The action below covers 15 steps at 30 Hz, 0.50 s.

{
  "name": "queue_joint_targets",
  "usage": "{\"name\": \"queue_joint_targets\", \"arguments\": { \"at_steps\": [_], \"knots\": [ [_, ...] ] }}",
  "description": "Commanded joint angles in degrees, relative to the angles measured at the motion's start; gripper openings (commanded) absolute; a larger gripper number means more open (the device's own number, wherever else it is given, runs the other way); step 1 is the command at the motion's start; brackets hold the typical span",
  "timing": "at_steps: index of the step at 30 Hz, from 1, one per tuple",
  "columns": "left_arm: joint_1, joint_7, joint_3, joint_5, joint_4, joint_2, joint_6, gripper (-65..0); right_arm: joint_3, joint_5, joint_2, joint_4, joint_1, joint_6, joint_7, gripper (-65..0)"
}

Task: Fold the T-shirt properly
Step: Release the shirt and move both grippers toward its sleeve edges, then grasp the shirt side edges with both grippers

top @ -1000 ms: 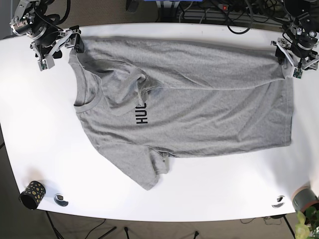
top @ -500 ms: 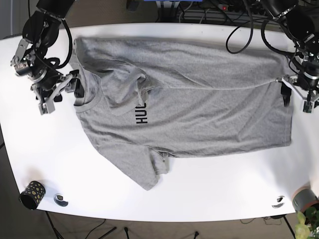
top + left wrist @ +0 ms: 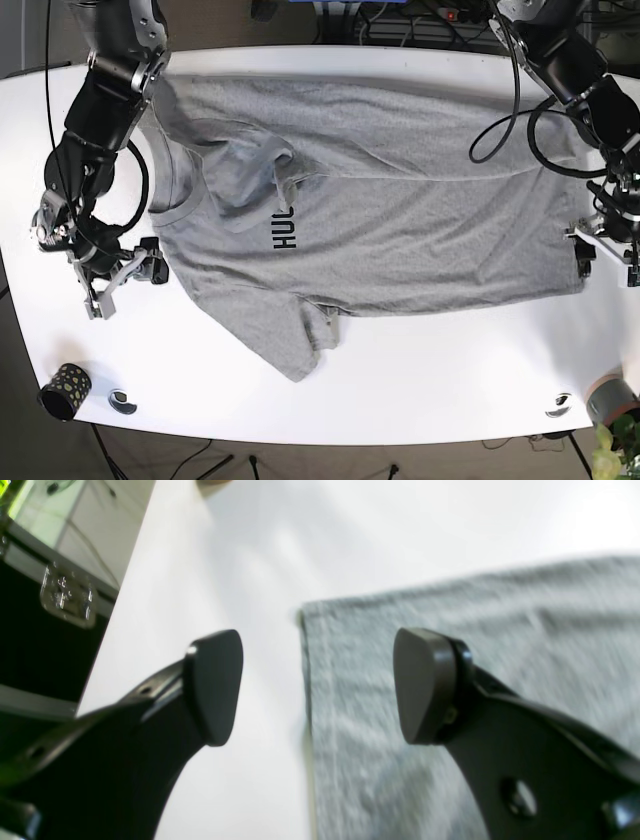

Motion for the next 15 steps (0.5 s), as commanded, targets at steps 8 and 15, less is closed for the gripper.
{"name": "queue_joint_targets", "arguments": {
  "at_steps": [8, 15],
  "knots": [
    [-5.0, -1.9, 2.1, -0.8, -4.4, -1.5, 0.6, -21.4, -3.1, 0.1, 2.9, -17.7, 7.1, -0.27, 12.9, -16.2],
    [-5.5, -4.6, 2.1, -0.8, -7.9, -1.7, 0.6, -21.4, -7.5, 0.1, 3.4, -26.2, 7.9, -0.45, 22.3, -16.2]
  ]
}}
